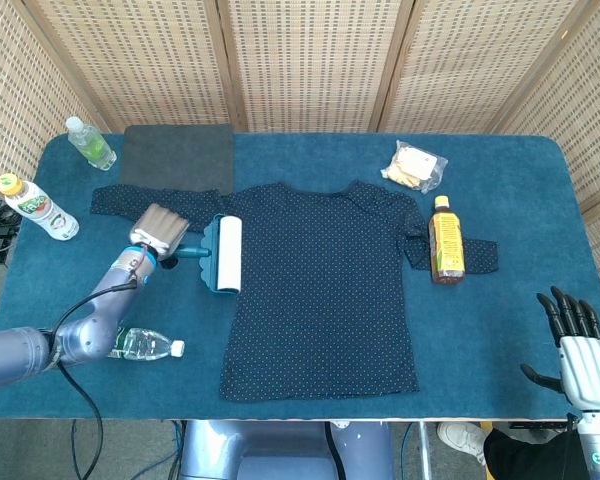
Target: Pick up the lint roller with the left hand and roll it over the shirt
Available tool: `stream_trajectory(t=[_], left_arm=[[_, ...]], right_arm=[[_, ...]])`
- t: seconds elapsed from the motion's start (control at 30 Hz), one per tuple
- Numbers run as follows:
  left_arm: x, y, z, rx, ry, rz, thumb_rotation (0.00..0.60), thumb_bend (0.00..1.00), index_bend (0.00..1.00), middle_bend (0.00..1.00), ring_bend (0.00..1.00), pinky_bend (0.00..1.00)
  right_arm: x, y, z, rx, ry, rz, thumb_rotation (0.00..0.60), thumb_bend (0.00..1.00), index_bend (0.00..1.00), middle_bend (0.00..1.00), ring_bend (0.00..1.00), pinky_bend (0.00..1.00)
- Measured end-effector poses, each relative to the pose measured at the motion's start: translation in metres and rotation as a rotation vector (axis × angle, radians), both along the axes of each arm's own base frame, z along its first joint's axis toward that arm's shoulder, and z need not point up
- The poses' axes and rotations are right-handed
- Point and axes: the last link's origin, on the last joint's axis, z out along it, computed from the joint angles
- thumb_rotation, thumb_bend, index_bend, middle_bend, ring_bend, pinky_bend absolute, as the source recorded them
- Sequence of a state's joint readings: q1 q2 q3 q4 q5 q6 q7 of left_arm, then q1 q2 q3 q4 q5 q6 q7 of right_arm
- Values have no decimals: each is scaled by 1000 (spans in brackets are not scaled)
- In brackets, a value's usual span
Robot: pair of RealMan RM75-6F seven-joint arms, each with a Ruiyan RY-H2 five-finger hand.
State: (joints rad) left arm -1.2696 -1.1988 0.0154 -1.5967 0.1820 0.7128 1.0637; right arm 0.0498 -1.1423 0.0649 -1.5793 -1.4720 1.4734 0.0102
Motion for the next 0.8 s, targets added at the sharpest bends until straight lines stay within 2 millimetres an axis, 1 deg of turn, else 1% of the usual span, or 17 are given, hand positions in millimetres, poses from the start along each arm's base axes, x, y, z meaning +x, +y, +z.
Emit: stream_trajectory(t=[0.17, 0.27, 0.53, 0.8], left_arm=[[20, -1, -20, -48, 67, -47, 600, 597, 893, 834, 650, 625], [27, -2, -33, -61, 98, -65, 600, 597, 895, 834, 650, 625], [30, 0, -52, -52, 165, -91, 600, 606, 907, 834, 650, 632], [36, 5, -62, 12, 224, -115, 600, 620, 918, 839, 650, 649]], right_arm=[[-5, -3, 2, -5, -10, -15, 600, 86, 0, 0, 0, 0], [-5, -3, 3, -9, -14, -17, 600, 86, 0, 0, 0, 0], [-8, -4, 7, -20, -21, -25, 600, 86, 0, 0, 0, 0], [-10, -5, 6, -11, -30, -31, 600, 86, 0, 0, 0, 0]])
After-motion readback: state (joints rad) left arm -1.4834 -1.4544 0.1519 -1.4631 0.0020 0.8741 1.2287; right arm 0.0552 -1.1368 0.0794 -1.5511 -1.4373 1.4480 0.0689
